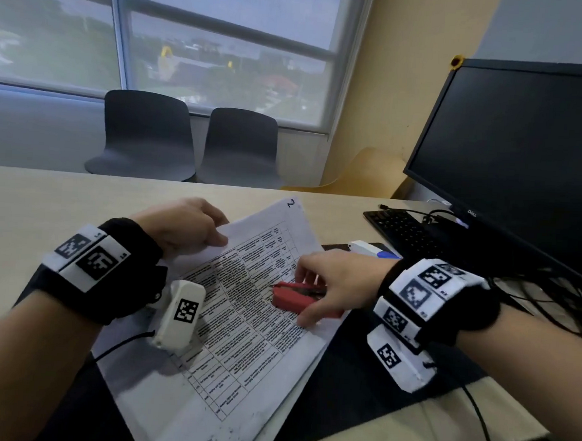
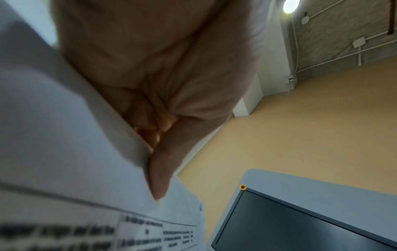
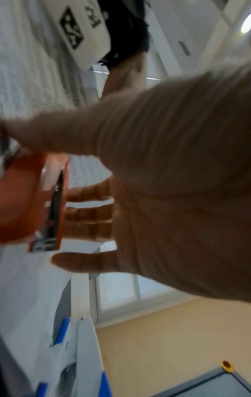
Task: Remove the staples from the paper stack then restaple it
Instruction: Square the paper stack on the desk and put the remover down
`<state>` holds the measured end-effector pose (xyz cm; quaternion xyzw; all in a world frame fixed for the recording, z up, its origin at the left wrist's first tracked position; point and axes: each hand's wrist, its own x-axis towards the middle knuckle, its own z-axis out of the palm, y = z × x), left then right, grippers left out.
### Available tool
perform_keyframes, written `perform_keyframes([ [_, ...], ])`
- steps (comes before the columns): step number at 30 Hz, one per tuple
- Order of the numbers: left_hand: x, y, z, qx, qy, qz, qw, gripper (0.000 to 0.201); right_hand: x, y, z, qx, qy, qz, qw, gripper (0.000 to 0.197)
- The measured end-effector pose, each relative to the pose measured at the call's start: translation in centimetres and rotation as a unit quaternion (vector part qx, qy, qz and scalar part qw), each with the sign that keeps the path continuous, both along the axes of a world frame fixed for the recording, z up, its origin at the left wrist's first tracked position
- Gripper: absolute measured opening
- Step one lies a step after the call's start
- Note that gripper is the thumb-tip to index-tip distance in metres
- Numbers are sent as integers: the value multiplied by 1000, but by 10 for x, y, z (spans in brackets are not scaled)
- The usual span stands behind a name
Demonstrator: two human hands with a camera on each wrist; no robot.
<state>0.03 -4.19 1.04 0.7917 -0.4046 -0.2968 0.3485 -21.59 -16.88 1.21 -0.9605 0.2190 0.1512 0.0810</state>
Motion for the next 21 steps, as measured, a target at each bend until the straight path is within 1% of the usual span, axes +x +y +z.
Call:
perform_keyframes([
  [2, -5, 5, 4, 19, 48, -29, 998, 11, 3, -2, -7, -39, -3, 23, 999, 49],
  [3, -9, 6, 4, 31, 56, -41, 997, 16, 4, -3, -6, -45, -3, 21, 999, 46],
  [4, -13, 6, 3, 41, 44, -45, 997, 23, 4, -5, -3, -40, -2, 7, 999, 45],
  [6, -19, 3, 4, 36, -21, -26, 999, 31, 2, -12, 8, -13, -19, -43, 999, 45],
  [7, -20, 4, 5, 20, -36, -8, 999, 34, 0, -16, 13, -3, -43, -69, 997, 46],
  [8, -20, 4, 7, 9, -36, -3, 999, 32, -2, -21, 17, -7, -74, -94, 993, 47],
  [10, -15, 8, 15, -18, -26, -4, 999, 24, -7, -33, 22, -41, -147, -149, 977, 52],
  [12, -8, 16, 29, -61, -22, 21, 998, 26, -14, -44, 22, -97, -213, -214, 948, 55],
  [14, 0, 27, 46, -118, -48, 58, 990, 28, -22, -50, 20, -121, -260, -272, 919, 48],
  [15, 4, 32, 54, -156, -64, 72, 983, 28, -25, -51, 19, -120, -262, -286, 914, 45],
  [16, 8, 38, 60, -197, -69, 80, 975, 28, -27, -51, 17, -114, -249, -288, 918, 43],
  [17, 11, 44, 65, -237, -71, 85, 965, 26, -27, -51, 15, -102, -225, -279, 928, 40],
  [19, 17, 52, 71, -301, -47, 94, 948, 26, -25, -45, 8, -75, -165, -223, 958, 37],
  [21, 19, 58, 76, -360, 2, 91, 928, 29, -19, -37, 1, -71, -115, -159, 978, 44],
])
